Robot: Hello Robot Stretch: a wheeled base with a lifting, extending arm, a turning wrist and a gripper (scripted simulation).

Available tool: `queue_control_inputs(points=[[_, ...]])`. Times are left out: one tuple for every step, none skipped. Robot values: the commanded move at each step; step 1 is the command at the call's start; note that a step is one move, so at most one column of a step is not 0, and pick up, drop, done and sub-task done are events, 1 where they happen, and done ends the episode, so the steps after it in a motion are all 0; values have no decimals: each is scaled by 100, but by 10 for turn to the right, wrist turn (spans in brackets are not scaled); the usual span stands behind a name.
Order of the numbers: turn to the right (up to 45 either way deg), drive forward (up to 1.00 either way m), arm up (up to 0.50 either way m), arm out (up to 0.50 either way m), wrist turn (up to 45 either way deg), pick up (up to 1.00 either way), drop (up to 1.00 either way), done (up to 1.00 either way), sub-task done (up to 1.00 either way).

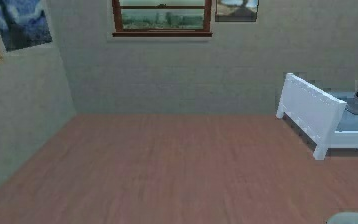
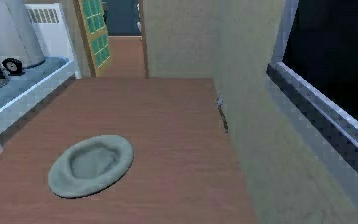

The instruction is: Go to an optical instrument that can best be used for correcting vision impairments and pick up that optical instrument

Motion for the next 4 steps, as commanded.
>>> queue_control_inputs(points=[[-450, 0, 0, 0, 0, 0, 0, 0, 0], [-150, 0, 0, 0, 0, 0, 0, 0, 0], [0, 40, 0, 0, 0, 0, 0, 0, 0], [-450, 0, 0, 0, 0, 0, 0, 0, 0]])
